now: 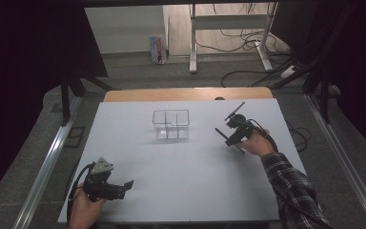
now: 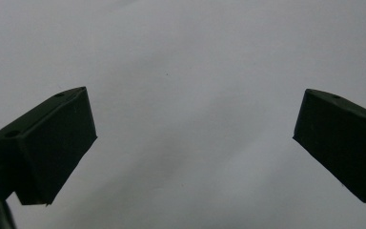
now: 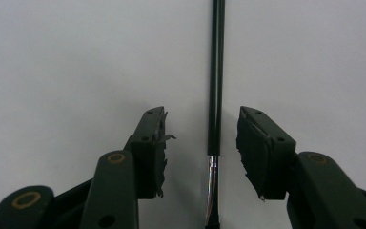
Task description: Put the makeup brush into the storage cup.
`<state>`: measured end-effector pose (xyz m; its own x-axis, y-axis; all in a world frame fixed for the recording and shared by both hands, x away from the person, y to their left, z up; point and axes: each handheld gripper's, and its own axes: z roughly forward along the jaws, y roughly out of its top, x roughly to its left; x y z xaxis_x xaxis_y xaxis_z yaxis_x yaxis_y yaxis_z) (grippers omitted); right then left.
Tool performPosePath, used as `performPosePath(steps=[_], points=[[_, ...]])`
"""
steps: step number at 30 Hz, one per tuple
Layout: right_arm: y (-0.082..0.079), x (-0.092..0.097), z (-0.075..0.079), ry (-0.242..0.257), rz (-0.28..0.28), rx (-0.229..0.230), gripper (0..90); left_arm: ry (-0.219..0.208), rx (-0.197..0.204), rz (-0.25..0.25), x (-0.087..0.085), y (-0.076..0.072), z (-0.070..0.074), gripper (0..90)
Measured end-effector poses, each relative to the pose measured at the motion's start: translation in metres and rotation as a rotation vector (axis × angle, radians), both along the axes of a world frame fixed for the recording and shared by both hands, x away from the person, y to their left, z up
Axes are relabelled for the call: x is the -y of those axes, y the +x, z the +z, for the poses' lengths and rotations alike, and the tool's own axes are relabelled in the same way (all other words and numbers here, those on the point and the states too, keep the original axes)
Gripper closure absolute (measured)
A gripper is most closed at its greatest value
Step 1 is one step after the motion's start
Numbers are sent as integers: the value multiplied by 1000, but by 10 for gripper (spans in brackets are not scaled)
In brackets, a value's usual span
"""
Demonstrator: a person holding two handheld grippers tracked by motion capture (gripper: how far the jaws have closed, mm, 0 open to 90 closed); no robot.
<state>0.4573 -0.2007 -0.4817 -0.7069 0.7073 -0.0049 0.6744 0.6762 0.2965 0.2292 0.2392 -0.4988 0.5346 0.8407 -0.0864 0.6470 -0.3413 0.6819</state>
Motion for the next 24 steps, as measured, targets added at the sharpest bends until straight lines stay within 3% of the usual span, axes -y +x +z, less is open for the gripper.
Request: performPosePath(steps=[9, 12, 16, 24], points=[[2, 3, -10, -38, 4, -27, 671, 1, 1, 0, 0, 0, 0, 5], [2, 5, -10, -42, 9, -32, 826, 2, 3, 0, 0, 0, 0, 4], [3, 8, -10, -21, 0, -49, 835, 1, 5, 1, 0, 0, 0, 5], [0, 12, -10, 6, -5, -35, 837, 3, 30, -11, 1, -2, 2, 10]])
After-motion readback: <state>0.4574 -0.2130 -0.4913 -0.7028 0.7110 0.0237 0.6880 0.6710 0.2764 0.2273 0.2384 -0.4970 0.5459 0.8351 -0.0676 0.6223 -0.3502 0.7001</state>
